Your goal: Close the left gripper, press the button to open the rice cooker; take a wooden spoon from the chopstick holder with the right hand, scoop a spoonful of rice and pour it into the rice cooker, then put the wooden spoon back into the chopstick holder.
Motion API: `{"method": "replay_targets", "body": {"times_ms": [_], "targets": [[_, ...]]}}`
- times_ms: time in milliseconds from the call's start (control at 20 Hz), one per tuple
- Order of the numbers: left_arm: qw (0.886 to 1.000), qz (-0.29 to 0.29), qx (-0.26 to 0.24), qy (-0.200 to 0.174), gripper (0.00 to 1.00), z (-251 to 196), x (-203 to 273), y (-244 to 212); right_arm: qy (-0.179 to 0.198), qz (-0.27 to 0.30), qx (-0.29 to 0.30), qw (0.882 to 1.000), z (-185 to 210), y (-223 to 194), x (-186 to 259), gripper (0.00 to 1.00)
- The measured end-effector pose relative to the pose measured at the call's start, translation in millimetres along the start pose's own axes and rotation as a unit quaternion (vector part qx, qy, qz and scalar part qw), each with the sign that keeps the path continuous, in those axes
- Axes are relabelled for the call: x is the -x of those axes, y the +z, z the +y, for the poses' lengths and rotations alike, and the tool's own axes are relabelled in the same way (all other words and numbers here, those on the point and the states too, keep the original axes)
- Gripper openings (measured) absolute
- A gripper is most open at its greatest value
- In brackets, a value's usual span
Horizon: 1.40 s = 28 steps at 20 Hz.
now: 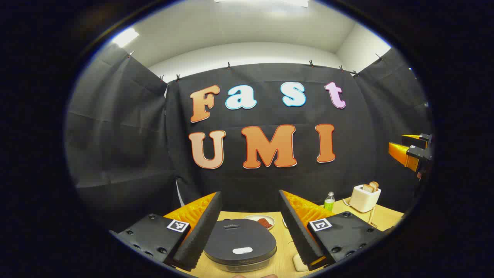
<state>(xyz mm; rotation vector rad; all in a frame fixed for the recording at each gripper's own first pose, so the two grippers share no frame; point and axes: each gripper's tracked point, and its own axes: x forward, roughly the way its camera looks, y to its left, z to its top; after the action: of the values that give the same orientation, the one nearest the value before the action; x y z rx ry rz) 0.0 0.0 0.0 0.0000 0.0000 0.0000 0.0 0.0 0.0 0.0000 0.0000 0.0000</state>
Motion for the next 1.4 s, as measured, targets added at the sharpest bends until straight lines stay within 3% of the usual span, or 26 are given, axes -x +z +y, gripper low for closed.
{"method": "replay_targets", "body": {"times_ms": [50, 100, 150, 250, 300, 350, 600, 800, 950, 1100, 1150, 1250, 1300, 1400], "targets": [[1.0, -0.002, 0.0, 0.0, 0.94, -2, -1, 2, 0.003, 0.0, 0.002, 1.0, 2, 5, -1, 0.97], [1.0, -0.007, -0.001, 0.004, 1.0, 0, -2, 6, 0.012, -0.001, 0.003, 1.0, 6, 8, -2, 0.94], [1.0, -0.014, -0.003, 0.01, 1.0, 1, -2, 12, 0.017, -0.003, 0.005, 1.0, 8, 12, -4, 0.94], [0.999, -0.024, -0.009, 0.024, 0.94, 1, -4, 20, 0.026, -0.009, 0.006, 1.0, 7, 18, -8, 0.94], [0.999, -0.026, -0.012, 0.03, 0.97, 1, -4, 26, 0.032, -0.01, 0.001, 0.999, 7, 19, -10, 0.94], [0.999, -0.029, -0.01, 0.032, 0.94, 0, -5, 32, 0.039, -0.011, -0.006, 0.999, 9, 22, -12, 0.94], [0.999, -0.026, 0.01, 0.022, 0.94, -11, -12, 54, 0.062, -0.007, -0.014, 0.998, 15, 29, -23, 0.94], [0.999, -0.025, 0.01, 0.025, 0.97, -15, -15, 58, 0.09, -0.007, -0.028, 0.995, 27, 30, -21, 0.94], [0.999, -0.021, -0.001, 0.03, 0.94, -18, -16, 55, 0.095, -0.003, -0.023, 0.995, 29, 22, -24, 0.94], [0.999, -0.024, -0.009, 0.03, 0.97, -24, -14, 55, 0.107, 0.002, -0.034, 0.994, 31, 19, -24, 0.94], [0.999, -0.027, -0.009, 0.029, 0.94, -27, -13, 55, 0.104, 0.005, -0.033, 0.994, 27, 18, -26, 0.94], [0.999, -0.023, -0.014, 0.033, 1.0, -29, -13, 51, 0.102, 0.007, -0.028, 0.994, 22, 14, -27, 0.94], [0.999, -0.021, -0.017, 0.036, 1.0, -30, -12, 50, 0.105, 0.005, -0.029, 0.994, 22, 16, -26, 0.97], [0.999, -0.019, -0.018, 0.04, 1.0, -29, -13, 50, 0.111, -0.001, -0.035, 0.993, 24, 19, -26, 0.94]]}}
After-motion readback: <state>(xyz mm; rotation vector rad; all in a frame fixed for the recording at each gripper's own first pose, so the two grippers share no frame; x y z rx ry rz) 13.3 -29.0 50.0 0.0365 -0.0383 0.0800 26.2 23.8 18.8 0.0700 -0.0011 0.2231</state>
